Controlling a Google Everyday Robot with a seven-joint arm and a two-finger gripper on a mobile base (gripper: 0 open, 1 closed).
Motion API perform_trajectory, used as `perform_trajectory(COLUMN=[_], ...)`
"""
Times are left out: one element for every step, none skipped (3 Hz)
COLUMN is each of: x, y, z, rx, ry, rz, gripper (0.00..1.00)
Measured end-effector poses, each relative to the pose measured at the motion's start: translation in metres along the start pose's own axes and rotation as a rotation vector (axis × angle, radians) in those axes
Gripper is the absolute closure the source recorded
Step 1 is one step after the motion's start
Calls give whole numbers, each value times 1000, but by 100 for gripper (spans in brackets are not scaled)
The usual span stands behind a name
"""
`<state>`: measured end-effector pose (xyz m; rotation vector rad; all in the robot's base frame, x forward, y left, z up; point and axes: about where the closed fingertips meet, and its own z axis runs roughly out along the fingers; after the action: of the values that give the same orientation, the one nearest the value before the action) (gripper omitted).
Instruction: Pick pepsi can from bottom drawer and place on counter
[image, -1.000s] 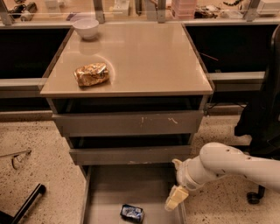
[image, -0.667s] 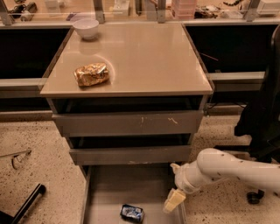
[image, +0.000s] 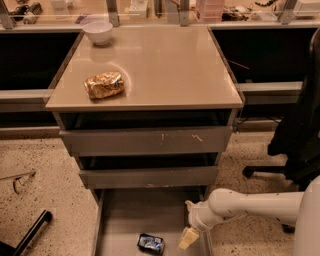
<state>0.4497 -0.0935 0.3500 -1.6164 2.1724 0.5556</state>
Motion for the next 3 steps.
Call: perform_trajectory(x=[0, -1, -4], y=[0, -1, 8], z=[0, 24, 77], rx=[0, -23, -38], ry=[0, -39, -81], rz=[0, -11, -47], gripper=[0, 0, 0])
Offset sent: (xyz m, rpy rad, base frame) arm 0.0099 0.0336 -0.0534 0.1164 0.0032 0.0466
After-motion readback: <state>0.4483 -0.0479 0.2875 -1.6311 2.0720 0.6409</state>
